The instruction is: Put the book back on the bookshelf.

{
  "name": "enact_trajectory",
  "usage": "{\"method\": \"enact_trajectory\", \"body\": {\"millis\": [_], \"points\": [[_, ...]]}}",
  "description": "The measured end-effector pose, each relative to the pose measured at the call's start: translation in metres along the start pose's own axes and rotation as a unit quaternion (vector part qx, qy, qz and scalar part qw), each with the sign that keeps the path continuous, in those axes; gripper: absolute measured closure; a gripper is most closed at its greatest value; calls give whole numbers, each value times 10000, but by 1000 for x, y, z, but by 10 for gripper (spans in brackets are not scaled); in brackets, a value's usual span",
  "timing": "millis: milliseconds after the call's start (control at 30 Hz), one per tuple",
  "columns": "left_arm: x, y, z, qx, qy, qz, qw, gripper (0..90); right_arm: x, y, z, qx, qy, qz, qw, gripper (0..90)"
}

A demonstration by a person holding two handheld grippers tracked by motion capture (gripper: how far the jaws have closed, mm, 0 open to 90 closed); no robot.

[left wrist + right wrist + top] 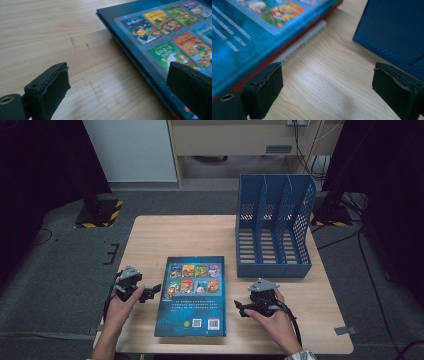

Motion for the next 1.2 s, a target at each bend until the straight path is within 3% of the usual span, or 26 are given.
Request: {"method": "enact_trajectory", "body": {"millis": [100, 233, 400, 467, 633, 800, 867, 1000, 1200], "points": [[2, -1, -8, 51, 145, 9, 9999, 32, -7, -11, 7, -13, -145, -181, 9997, 91], [6, -1, -16, 189, 289, 100, 9994, 28, -9, -17, 23, -75, -423, -223, 9988, 73], [11, -1, -24, 384, 464, 195, 9980, 21, -5, -18, 34, -335, -437, -143, 9984, 90], [12, -3, -25, 399, 452, 155, 9981, 22, -4, -22, 36, -309, -483, -179, 9982, 76], [17, -4, -29, 265, 455, 128, 9985, 24, 3, -31, 45, -369, -669, -173, 9969, 55], [24, -4, -36, 309, 635, 210, 9973, 22, 17, -38, 51, -336, -842, -98, 9958, 57], [26, -3, -36, 379, 603, 282, 9971, 25, 19, -37, 55, -279, -940, -45, 9952, 61], [28, -2, -36, 326, 559, 287, 9975, 25, 18, -34, 61, -394, -924, -57, 9949, 58], [28, 0, -35, 174, 596, 219, 9978, 29, 20, -30, 61, -236, -1015, 50, 9945, 62]]}}
Point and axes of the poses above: each handheld gripper's, and its own axes: x roughly forward along the jaws, y roughly out of its underside, z roughly to its left, the point moved 6 cm from there along x, roughly forward along the jaws, and after that the axes turned 11 degrees about y, right-handed, at the moved point
